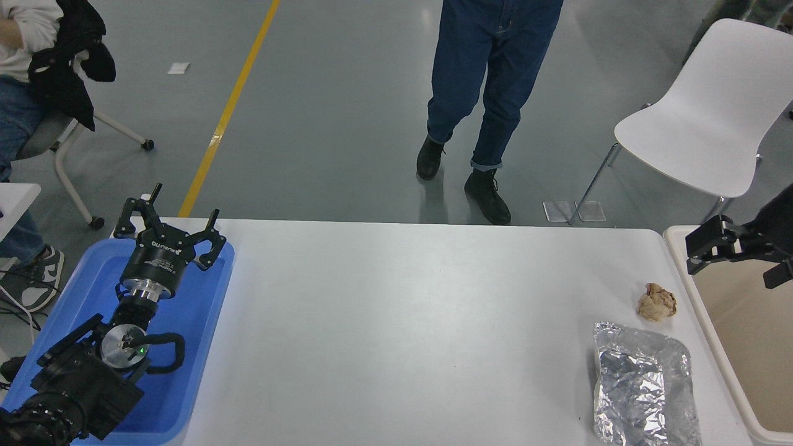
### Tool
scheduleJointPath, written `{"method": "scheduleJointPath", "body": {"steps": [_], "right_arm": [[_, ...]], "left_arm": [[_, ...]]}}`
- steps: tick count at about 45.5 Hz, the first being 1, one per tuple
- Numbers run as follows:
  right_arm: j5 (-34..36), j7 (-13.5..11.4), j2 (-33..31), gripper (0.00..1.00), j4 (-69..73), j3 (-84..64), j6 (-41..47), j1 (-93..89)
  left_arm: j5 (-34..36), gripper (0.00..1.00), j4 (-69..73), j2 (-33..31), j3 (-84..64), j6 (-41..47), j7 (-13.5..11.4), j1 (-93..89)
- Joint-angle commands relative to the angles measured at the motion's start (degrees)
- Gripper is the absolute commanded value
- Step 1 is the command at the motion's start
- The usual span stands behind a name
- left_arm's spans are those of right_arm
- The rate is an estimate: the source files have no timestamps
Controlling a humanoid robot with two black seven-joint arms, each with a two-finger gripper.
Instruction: Pick up paper cup place in dustbin
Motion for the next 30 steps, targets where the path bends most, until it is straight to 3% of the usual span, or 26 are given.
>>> {"method": "scheduleJointPath", "body": {"steps": [1, 15, 30], "right_arm": [[0.34, -0.03, 5.72, 1.00, 1.36, 1.69, 2.41, 5.22], [0.60, -0.03, 10.03, 1.00, 1.71, 6.88, 2.41, 9.53], [2.71, -0.03, 10.64, 1.00, 1.54, 4.95, 2.41, 9.88]], "left_arm": [[-0.09, 1.00, 0.00, 0.08, 0.00, -0.01, -0.08, 0.08], [-0.09, 1.00, 0.00, 0.08, 0.00, -0.01, -0.17, 0.17], [-0.09, 1.00, 0.00, 0.08, 0.00, -0.01, -0.08, 0.08]]}}
